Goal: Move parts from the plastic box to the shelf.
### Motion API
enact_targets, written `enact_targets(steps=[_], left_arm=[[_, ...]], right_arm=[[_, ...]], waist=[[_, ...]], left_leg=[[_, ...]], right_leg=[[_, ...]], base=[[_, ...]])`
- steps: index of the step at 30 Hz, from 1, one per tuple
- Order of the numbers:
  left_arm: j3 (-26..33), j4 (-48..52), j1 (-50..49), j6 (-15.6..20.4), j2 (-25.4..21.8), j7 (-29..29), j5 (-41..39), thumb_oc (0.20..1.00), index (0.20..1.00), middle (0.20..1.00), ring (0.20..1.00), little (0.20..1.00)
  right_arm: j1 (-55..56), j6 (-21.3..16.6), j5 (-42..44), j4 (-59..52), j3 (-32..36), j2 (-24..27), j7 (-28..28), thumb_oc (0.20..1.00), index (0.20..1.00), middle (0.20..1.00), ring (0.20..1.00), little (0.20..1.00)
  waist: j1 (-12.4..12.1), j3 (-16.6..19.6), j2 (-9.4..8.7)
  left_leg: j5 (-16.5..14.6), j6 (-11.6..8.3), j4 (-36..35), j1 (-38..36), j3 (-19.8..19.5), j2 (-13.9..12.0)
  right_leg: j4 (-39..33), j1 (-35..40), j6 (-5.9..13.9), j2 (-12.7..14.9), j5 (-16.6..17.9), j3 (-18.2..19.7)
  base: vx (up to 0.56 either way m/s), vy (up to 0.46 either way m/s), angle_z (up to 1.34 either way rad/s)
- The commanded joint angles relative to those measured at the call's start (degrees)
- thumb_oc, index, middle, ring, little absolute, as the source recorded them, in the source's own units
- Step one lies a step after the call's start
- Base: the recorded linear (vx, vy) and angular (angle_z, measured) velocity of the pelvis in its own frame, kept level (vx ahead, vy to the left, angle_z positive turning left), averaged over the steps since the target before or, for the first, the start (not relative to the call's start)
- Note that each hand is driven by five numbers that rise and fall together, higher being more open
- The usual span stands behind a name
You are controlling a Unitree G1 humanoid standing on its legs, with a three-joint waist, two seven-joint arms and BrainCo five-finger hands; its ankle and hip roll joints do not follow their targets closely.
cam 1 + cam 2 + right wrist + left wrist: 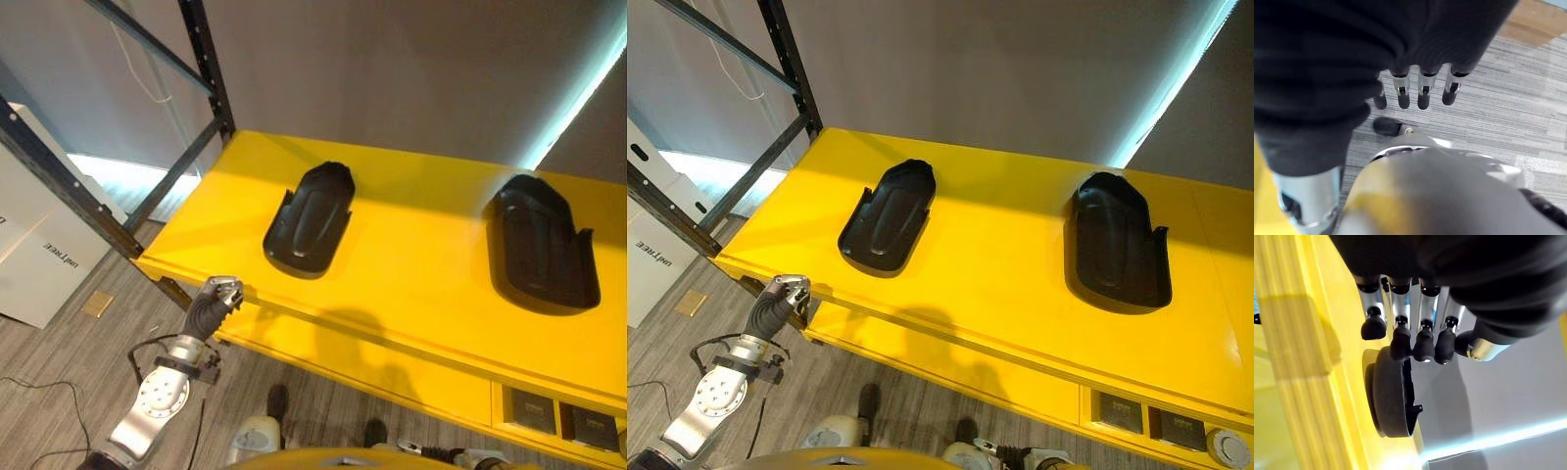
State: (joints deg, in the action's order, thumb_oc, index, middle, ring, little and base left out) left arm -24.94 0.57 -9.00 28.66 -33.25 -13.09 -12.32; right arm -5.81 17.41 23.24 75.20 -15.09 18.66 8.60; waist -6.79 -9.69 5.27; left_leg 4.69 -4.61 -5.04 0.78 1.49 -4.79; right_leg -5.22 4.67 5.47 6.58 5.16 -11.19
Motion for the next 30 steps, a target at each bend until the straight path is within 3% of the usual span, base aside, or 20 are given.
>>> enact_targets(steps=[1,5,12,19,26,30], left_arm=[[0.08,-0.36,5.52,5.25,-0.79,-1.25,-0.17,0.200,0.200,0.200,0.200,0.200],[0.32,-1.23,7.43,6.06,-1.09,0.14,1.09,0.200,0.200,0.200,0.200,0.200],[0.34,-1.38,9.51,2.44,-0.99,0.74,-0.51,0.200,0.200,0.200,0.200,0.200],[-0.48,-1.83,9.32,1.40,-0.27,2.25,-1.81,0.200,0.200,0.200,0.200,0.200],[-1.16,-0.62,8.97,4.64,0.40,1.41,-1.52,0.200,0.200,0.200,0.200,0.200],[-1.18,3.43,10.42,9.28,-0.69,-0.98,7.37,0.200,0.200,0.200,0.200,0.200]], right_arm=[[-2.34,-0.05,1.80,1.71,-0.55,0.38,-0.03,1.000,1.000,1.000,1.000,1.000],[-1.39,0.11,0.60,1.22,-0.59,0.19,0.34,1.000,1.000,1.000,1.000,1.000],[-0.27,-0.96,-0.84,-0.31,-0.74,0.43,-0.46,1.000,1.000,1.000,1.000,1.000],[0.40,-0.64,-1.64,-0.60,-0.43,0.60,-0.14,1.000,1.000,1.000,1.000,1.000],[0.54,-0.83,-0.60,-0.46,-0.13,0.56,-0.47,1.000,1.000,1.000,1.000,1.000],[0.96,-1.39,-1.37,-0.10,0.27,0.42,-0.11,1.000,1.000,1.000,1.000,1.000]], waist=[[0.88,-2.75,-1.24],[2.21,-2.32,-1.41],[4.09,-2.36,-1.51],[4.89,-2.84,-1.50],[5.14,-3.32,-1.31],[5.51,-3.14,-1.24]], left_leg=[[-6.08,0.14,0.04,-4.23,1.06,0.20],[-6.32,0.21,0.04,-4.58,2.17,0.00],[-6.61,0.17,0.04,-4.87,3.95,-0.49],[-6.53,-0.04,0.04,-4.60,4.93,-0.92],[-6.30,-0.29,0.04,-4.23,5.52,-1.24],[-6.37,-0.19,0.04,-4.36,5.74,-1.33]], right_leg=[[0.54,4.01,-1.94,-1.04,-8.53,-1.69],[0.42,3.80,-1.69,-1.09,-8.30,-0.51],[0.22,3.34,-1.33,-1.26,-8.02,1.22],[0.22,2.61,-1.34,-1.49,-7.85,2.01],[0.22,2.08,-1.37,-1.54,-7.77,2.10],[0.22,2.06,-1.30,-1.54,-7.73,2.47]], base=[[0.08,-0.001,-0.05],[0.07,-0.004,-0.12],[0.06,-0.001,-0.13],[0.02,-0.006,-0.08],[0.00,-0.004,-0.04],[0.00,-0.004,-0.03]])
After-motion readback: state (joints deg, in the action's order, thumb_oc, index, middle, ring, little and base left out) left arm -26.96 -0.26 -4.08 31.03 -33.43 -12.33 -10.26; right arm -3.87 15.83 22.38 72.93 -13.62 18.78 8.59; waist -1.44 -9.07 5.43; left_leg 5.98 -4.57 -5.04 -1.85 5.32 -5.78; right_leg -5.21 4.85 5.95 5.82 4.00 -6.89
